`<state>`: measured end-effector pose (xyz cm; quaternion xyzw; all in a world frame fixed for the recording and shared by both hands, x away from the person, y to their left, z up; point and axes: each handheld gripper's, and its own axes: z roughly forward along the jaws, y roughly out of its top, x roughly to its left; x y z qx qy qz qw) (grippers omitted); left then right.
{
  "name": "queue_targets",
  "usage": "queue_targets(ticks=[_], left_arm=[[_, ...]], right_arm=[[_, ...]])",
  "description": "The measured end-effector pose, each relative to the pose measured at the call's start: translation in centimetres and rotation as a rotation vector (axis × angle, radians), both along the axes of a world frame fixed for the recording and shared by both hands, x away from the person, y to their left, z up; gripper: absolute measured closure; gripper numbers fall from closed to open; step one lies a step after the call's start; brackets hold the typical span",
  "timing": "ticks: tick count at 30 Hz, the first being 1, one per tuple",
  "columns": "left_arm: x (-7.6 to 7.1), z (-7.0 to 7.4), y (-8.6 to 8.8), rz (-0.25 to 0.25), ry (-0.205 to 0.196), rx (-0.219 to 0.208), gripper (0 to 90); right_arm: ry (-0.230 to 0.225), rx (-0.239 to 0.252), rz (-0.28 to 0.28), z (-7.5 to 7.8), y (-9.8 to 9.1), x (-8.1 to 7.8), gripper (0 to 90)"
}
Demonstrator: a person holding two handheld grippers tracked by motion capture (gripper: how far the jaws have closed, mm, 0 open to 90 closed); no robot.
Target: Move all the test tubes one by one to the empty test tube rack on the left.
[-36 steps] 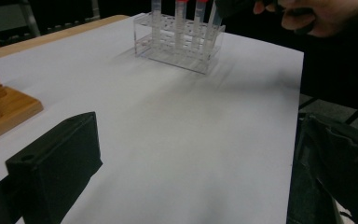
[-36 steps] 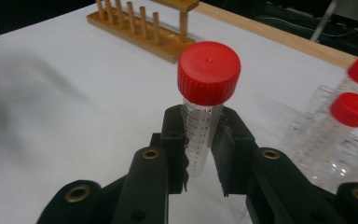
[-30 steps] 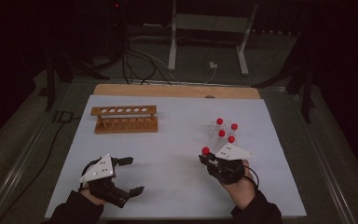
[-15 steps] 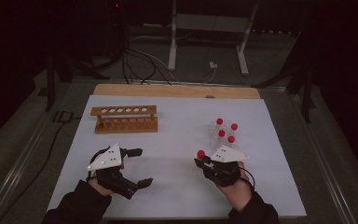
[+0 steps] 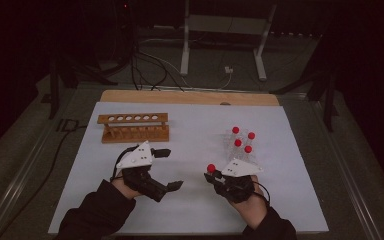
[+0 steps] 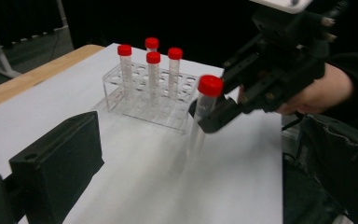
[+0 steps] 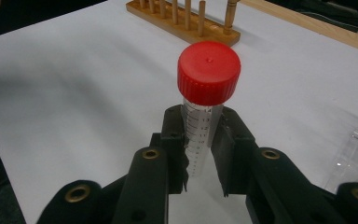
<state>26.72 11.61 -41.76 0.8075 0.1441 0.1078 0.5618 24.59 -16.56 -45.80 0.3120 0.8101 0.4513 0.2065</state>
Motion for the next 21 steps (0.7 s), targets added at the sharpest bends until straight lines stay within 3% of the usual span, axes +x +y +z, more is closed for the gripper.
queue_targets(ticks=[13, 14, 21], left_arm=[[0.6, 0.0, -3.3, -0.021, 0.004, -0.011, 7.8], [0.6, 0.0, -3.5, -0.024, -0.002, -0.013, 11.9], [1.0, -0.5, -4.8, -0.033, 0.009, -0.02, 17.5]], right_arm=[[0.004, -0.005, 0.022, -0.1, 0.4, -0.3, 75.0], [0.007, -0.008, 0.02, -0.1, 0.5, -0.2, 75.0], [0.008, -0.006, 0.025, -0.1, 0.6, -0.4, 75.1]])
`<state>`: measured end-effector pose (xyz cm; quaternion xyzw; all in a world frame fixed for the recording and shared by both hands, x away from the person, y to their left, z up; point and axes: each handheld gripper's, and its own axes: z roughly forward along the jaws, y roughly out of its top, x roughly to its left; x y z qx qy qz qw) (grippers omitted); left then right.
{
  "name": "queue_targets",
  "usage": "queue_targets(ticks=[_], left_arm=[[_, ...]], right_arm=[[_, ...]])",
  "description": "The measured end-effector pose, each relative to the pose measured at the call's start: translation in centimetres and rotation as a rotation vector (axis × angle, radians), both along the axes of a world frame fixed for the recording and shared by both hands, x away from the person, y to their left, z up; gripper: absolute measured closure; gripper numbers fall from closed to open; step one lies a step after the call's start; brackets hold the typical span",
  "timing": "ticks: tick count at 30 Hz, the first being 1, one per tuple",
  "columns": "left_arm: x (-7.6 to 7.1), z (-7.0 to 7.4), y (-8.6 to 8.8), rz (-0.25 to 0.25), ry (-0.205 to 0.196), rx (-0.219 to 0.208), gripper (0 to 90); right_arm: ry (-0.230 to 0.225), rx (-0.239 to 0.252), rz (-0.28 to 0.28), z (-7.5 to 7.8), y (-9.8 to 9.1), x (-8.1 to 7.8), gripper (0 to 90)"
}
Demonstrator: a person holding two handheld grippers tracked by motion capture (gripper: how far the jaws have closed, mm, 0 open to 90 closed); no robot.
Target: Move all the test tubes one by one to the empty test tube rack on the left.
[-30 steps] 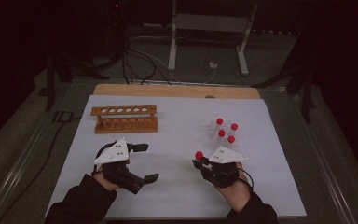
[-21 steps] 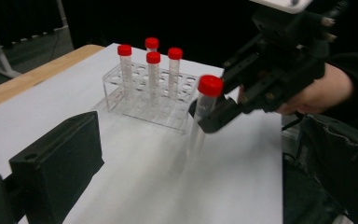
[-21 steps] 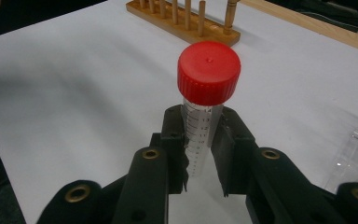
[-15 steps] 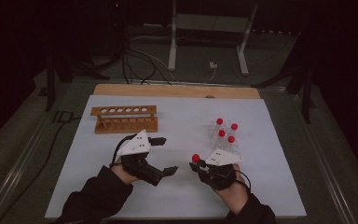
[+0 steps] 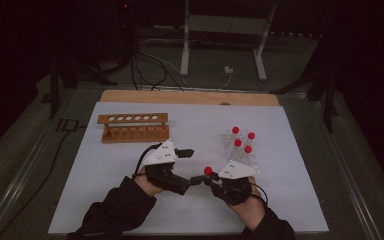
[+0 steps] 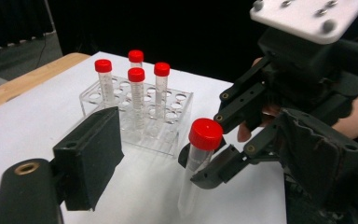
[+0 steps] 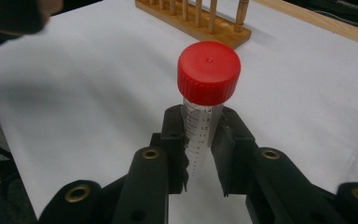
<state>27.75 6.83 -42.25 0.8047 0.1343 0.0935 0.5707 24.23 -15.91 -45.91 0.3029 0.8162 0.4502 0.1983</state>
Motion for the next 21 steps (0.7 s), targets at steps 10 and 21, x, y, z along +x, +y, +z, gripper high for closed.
queue_targets(ticks=[10, 21], left_arm=[[0.1, -0.8, -1.6, -0.013, -0.014, 0.035, 35.9], [-0.1, -1.4, -2.5, -0.028, -0.061, 0.075, 56.6]], right_arm=[[0.001, -0.001, 0.01, 0.0, 0.1, 0.0, 75.1], [0.003, -0.002, 0.016, -0.1, 0.2, -0.1, 75.1]])
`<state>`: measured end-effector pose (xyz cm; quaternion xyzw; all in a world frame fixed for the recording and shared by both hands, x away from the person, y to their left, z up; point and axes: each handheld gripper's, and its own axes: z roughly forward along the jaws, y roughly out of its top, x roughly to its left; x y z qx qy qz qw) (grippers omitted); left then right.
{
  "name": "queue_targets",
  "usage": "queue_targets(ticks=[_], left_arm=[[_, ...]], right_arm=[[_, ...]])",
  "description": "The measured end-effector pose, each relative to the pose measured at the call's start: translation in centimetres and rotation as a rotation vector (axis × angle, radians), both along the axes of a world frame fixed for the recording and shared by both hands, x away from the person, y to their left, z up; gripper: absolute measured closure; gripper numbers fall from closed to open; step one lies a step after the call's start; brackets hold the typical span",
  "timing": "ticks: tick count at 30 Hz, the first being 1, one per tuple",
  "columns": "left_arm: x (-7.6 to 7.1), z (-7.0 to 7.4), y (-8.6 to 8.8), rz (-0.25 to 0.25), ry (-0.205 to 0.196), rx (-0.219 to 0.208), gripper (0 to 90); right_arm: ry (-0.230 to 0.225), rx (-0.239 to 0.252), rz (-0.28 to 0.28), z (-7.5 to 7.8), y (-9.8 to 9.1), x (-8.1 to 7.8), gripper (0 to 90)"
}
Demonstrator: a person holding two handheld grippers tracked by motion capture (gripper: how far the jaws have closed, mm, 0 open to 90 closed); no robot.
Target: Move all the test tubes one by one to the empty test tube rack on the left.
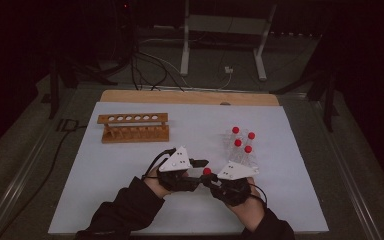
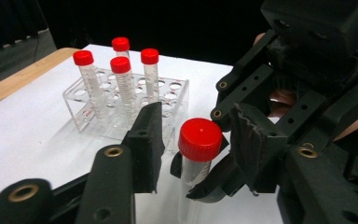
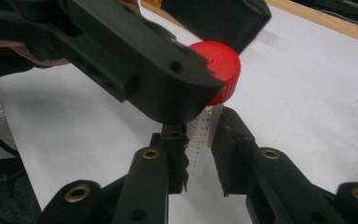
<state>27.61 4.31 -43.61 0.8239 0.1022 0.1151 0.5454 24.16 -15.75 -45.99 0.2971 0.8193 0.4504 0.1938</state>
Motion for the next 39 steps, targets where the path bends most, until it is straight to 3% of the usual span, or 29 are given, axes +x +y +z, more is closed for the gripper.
queue_targets(ticks=[9, 23, 26, 28, 37, 39], left_arm=[[-0.1, -0.3, -0.3, -0.004, -0.023, 0.028, 69.6], [0.1, -0.3, 0.0, -0.002, -0.013, 0.028, 71.7], [0.1, -0.1, 0.2, 0.01, -0.017, 0.028, 71.7], [0.2, 0.0, 0.5, 0.019, -0.022, 0.032, 71.7], [0.9, 0.8, 2.8, 0.087, -0.041, 0.047, 71.7], [1.2, 1.0, 3.4, 0.104, -0.038, 0.044, 71.7]], right_arm=[[0.007, 0.004, 0.001, 0.0, 0.0, 0.0, 75.0], [0.012, 0.013, 0.006, 0.0, 0.0, 0.0, 73.6], [0.017, 0.025, -0.001, 0.0, -0.1, 0.0, 62.8], [0.02, 0.029, -0.004, 0.1, -0.1, 0.0, 61.2], [0.0, 0.064, 0.0, 0.5, -0.9, -0.1, 36.7], [-0.008, 0.073, 0.008, 0.7, -1.1, -0.2, 25.8]])
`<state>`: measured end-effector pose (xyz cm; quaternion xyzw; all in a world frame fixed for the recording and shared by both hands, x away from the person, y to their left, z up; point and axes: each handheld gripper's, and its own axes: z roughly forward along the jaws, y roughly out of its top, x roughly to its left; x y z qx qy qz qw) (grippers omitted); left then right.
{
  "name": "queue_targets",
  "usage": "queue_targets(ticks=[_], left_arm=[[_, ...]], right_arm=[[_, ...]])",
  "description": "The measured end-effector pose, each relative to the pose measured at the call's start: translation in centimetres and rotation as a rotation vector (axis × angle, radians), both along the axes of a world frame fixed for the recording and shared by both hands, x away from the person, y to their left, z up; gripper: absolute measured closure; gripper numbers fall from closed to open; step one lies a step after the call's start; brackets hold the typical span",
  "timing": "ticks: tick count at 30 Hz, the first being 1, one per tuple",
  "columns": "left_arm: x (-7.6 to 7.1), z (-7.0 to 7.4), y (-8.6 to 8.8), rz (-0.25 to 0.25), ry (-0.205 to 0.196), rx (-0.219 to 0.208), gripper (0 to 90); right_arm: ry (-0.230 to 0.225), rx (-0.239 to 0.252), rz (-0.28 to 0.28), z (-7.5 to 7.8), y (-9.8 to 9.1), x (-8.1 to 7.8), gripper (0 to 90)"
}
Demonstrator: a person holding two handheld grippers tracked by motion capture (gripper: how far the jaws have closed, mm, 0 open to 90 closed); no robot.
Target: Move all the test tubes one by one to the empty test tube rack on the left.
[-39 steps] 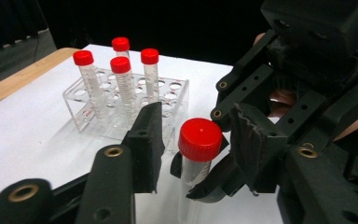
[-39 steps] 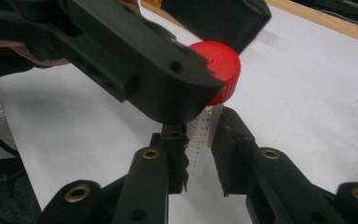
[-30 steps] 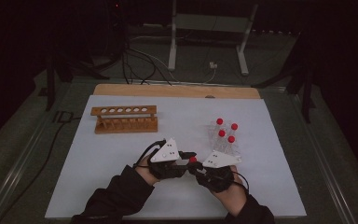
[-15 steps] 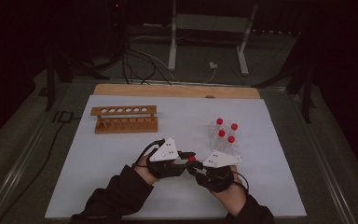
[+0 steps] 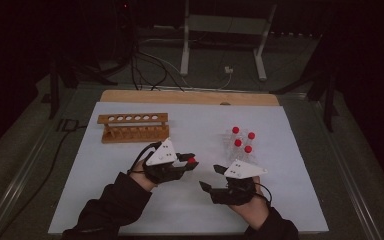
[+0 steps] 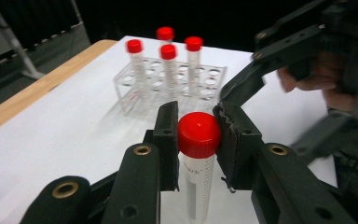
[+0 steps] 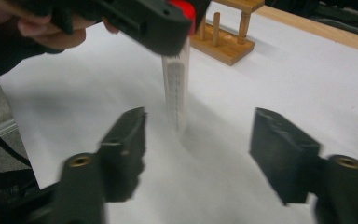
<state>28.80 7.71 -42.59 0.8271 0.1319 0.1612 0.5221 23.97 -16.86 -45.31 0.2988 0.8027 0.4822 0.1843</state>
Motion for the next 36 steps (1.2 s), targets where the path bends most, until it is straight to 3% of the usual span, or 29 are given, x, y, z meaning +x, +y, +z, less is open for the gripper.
queue_targets(ticks=[8, 12, 25, 36], left_arm=[[1.0, 0.8, 1.9, 0.061, -0.015, 0.0, 71.7], [1.7, 1.3, 2.6, 0.092, -0.028, 0.005, 71.7], [4.5, 3.5, 5.2, 0.21, -0.061, -0.007, 71.7], [7.3, 5.0, 6.6, 0.308, -0.08, -0.046, 71.7]], right_arm=[[-0.001, 0.006, -0.007, 0.0, -0.3, 0.1, 6.0], [0.009, 0.023, -0.009, 0.0, -0.8, 0.2, 0.6], [-0.004, 0.05, 0.017, 0.4, -1.5, 0.0, 0.0], [-0.012, 0.056, 0.021, 0.4, -1.7, -0.2, 0.0]])
